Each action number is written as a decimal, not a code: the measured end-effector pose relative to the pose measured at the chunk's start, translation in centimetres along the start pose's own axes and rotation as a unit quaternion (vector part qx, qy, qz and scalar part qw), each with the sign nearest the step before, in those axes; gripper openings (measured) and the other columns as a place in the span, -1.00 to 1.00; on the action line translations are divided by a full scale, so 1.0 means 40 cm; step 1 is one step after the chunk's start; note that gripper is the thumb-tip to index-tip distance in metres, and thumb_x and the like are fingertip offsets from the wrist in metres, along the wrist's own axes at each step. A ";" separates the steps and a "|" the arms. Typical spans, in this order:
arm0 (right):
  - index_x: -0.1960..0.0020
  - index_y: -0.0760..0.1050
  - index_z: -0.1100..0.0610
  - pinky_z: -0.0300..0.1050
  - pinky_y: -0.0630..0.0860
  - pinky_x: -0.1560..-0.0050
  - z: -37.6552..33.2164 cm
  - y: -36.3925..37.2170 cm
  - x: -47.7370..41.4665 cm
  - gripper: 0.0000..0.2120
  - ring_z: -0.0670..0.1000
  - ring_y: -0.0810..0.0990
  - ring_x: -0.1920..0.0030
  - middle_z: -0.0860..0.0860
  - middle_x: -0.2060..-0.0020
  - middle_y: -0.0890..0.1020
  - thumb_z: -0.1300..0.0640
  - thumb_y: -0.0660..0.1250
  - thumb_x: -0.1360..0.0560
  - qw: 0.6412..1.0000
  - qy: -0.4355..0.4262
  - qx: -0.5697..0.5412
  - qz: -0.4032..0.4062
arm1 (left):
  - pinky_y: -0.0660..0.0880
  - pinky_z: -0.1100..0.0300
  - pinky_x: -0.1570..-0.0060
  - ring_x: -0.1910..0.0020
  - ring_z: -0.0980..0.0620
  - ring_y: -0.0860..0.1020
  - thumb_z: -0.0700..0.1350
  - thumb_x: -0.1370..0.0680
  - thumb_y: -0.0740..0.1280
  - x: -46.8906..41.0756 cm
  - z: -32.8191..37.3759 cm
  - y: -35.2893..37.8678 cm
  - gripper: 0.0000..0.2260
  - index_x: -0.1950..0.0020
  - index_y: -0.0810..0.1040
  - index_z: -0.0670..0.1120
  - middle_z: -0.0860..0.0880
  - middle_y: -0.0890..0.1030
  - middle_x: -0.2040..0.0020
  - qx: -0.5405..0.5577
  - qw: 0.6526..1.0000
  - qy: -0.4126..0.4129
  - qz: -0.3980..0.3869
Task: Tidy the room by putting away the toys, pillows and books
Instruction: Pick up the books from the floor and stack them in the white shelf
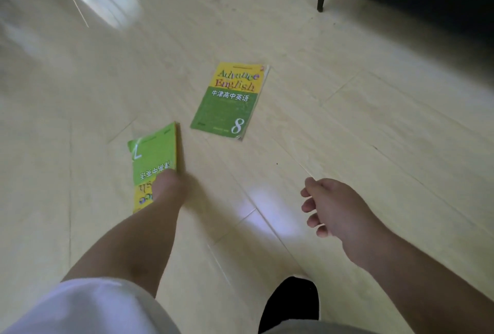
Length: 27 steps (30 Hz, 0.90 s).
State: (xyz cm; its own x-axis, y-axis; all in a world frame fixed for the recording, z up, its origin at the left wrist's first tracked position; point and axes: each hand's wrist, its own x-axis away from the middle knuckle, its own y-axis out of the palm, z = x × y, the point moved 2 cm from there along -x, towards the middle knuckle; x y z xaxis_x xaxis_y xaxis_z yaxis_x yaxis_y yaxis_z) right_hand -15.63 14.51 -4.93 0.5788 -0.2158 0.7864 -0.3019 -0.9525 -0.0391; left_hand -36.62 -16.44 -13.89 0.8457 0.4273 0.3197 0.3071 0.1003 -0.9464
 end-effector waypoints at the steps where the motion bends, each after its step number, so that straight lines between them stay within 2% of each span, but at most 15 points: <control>1: 0.01 0.56 0.11 -0.12 0.43 0.36 -0.004 0.004 -0.005 -0.72 0.00 0.53 0.42 0.01 0.25 0.62 -0.04 0.19 -0.66 1.000 0.000 0.000 -0.003 | 0.52 -0.03 -0.19 -0.20 -0.27 0.60 -0.22 -0.53 0.31 -0.006 -0.016 -0.022 -0.78 -0.14 0.59 -0.27 -0.27 0.64 -0.14 0.006 1.000 -0.005 0.002; 4: 0.01 0.57 0.11 -0.12 0.44 0.36 -0.017 0.008 -0.009 -0.72 -0.02 0.54 0.44 0.01 0.23 0.63 -0.03 0.18 -0.66 1.000 -0.012 0.006 -0.019 | 0.58 -0.06 -0.11 -0.07 -0.31 0.62 -0.25 -0.46 0.30 0.010 -0.040 -0.070 -0.85 -0.01 0.57 -0.20 -0.28 0.65 -0.01 0.061 0.997 -0.020 0.044; 6: -0.01 0.58 0.11 -0.10 0.48 0.34 -0.026 0.005 -0.001 -0.71 -0.01 0.57 0.42 0.02 0.20 0.65 -0.04 0.18 -0.66 0.999 -0.018 0.002 -0.035 | 0.58 -0.08 -0.02 0.03 -0.32 0.59 -0.28 -0.45 0.25 0.060 -0.030 -0.098 -0.82 -0.01 0.54 -0.12 -0.22 0.61 0.08 0.124 0.987 -0.003 0.099; 8: -0.04 0.59 0.12 -0.05 0.55 0.28 -0.033 -0.002 0.008 -0.69 0.03 0.64 0.35 0.04 0.14 0.69 -0.08 0.20 -0.67 0.998 -0.024 -0.018 -0.059 | 0.57 -0.08 0.02 0.06 -0.27 0.58 -0.27 -0.51 0.19 0.122 -0.019 -0.123 -0.70 -0.15 0.56 -0.01 -0.12 0.62 0.10 0.209 0.962 0.071 0.160; 10: -0.10 0.60 0.13 0.03 0.64 0.14 -0.045 -0.009 0.016 -0.65 0.08 0.72 0.21 0.08 0.07 0.73 -0.14 0.25 -0.64 0.994 -0.024 -0.062 -0.083 | 0.53 0.00 -0.08 -0.04 -0.20 0.58 -0.27 -0.61 0.19 0.179 -0.002 -0.135 -0.62 -0.34 0.55 0.05 -0.09 0.67 -0.05 0.247 0.923 0.202 0.215; 13: -0.25 0.55 0.12 0.17 0.63 -0.14 -0.061 -0.031 0.016 -0.42 0.15 0.75 0.00 0.12 -0.08 0.72 -0.33 0.30 -0.49 0.974 0.002 -0.182 -0.135 | 0.46 -0.12 -0.25 -0.22 -0.07 0.49 -0.38 -0.61 0.25 0.257 0.061 -0.147 -0.62 -0.40 0.53 -0.13 -0.14 0.66 -0.20 0.217 0.833 0.423 0.283; 15: -0.36 0.48 0.08 0.30 0.56 -0.22 -0.069 -0.070 0.011 -0.24 0.27 0.70 -0.10 0.19 -0.21 0.66 -0.45 0.28 -0.39 0.927 0.016 -0.329 -0.176 | 0.44 -0.18 -0.32 -0.36 0.00 0.47 -0.43 -0.56 0.24 0.315 0.133 -0.153 -0.57 -0.40 0.49 -0.14 -0.13 0.63 -0.29 0.168 0.739 0.586 0.288; 17: -0.39 0.52 0.09 0.43 0.47 -0.27 -0.074 -0.137 0.009 -0.17 0.37 0.64 -0.18 0.23 -0.25 0.63 -0.52 0.19 -0.41 0.871 -0.005 -0.451 -0.194 | 0.45 -0.15 -0.32 -0.40 -0.06 0.52 -0.38 -0.61 0.15 0.361 0.208 -0.150 -0.59 -0.41 0.47 -0.11 -0.08 0.60 -0.35 0.100 0.641 0.707 0.282; 19: -0.19 0.70 0.09 0.42 0.55 -0.15 -0.064 -0.213 0.013 -0.25 0.30 0.69 -0.13 0.19 -0.17 0.69 -0.49 0.09 -0.51 0.857 -0.036 -0.487 -0.164 | 0.48 -0.12 -0.27 -0.37 -0.08 0.55 -0.32 -0.66 0.12 0.397 0.274 -0.135 -0.62 -0.41 0.50 -0.07 -0.03 0.59 -0.36 0.051 0.564 0.775 0.281; 20: -0.09 0.74 0.09 0.33 0.63 -0.02 -0.051 -0.247 0.014 -0.34 0.23 0.72 -0.06 0.17 -0.11 0.72 -0.40 0.10 -0.57 0.864 -0.039 -0.482 -0.139 | 0.51 -0.10 -0.24 -0.35 -0.07 0.57 -0.32 -0.66 0.14 0.411 0.300 -0.124 -0.62 -0.41 0.51 -0.06 -0.01 0.60 -0.36 0.040 0.536 0.797 0.277; 22: -0.15 0.70 0.13 0.09 0.69 0.23 0.005 -0.304 0.005 -0.62 0.14 0.76 0.08 0.14 -0.02 0.74 -0.07 0.20 -0.65 0.892 -0.012 -0.443 -0.084 | 0.54 -0.04 -0.19 -0.28 -0.05 0.61 -0.29 -0.66 0.18 0.425 0.343 -0.092 -0.63 -0.41 0.54 -0.05 0.01 0.61 -0.35 0.029 0.501 0.821 0.272; 23: -0.21 0.65 0.16 0.02 0.69 0.29 0.038 -0.323 0.001 -0.72 0.12 0.76 0.10 0.13 -0.01 0.75 0.10 0.24 -0.64 0.906 0.007 -0.419 -0.060 | 0.54 -0.02 -0.18 -0.26 -0.06 0.62 -0.27 -0.66 0.19 0.422 0.362 -0.074 -0.64 -0.41 0.56 -0.05 0.01 0.61 -0.35 0.023 0.501 0.821 0.274; 24: -0.26 0.61 0.19 -0.01 0.69 0.30 0.069 -0.333 -0.007 -0.74 0.11 0.76 0.09 0.13 -0.01 0.75 0.21 0.26 -0.62 0.916 0.021 -0.398 -0.040 | 0.54 -0.01 -0.18 -0.26 -0.07 0.62 -0.24 -0.65 0.22 0.411 0.379 -0.054 -0.65 -0.41 0.57 -0.05 0.01 0.61 -0.35 0.012 0.518 0.810 0.273; 25: -0.27 0.59 0.21 -0.04 0.69 0.29 0.092 -0.331 -0.013 -0.73 0.09 0.76 0.08 0.13 -0.03 0.74 0.28 0.27 -0.61 0.923 0.025 -0.384 -0.025 | 0.53 -0.02 -0.19 -0.28 -0.10 0.60 -0.21 -0.63 0.26 0.391 0.393 -0.037 -0.64 -0.43 0.55 -0.07 -0.01 0.59 -0.38 0.002 0.554 0.788 0.267; 27: -0.26 0.57 0.21 -0.07 0.69 0.28 0.123 -0.312 -0.023 -0.74 0.06 0.76 0.11 0.11 0.00 0.75 0.33 0.26 -0.61 0.913 0.015 -0.407 -0.013 | 0.48 -0.09 -0.27 -0.38 -0.16 0.51 -0.06 -0.57 0.36 0.332 0.420 0.002 -0.48 -0.52 0.40 -0.11 -0.08 0.48 -0.48 -0.025 0.672 0.711 0.206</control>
State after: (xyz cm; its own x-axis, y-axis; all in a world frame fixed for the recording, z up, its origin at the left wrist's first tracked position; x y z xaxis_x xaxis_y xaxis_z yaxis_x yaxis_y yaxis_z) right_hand -8.68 25.54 -8.18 0.5756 -0.1780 0.7981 -0.7593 -0.4786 0.4409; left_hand -32.69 4.33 -10.49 0.4142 -0.8845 -0.2148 -0.0963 0.1921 -0.9767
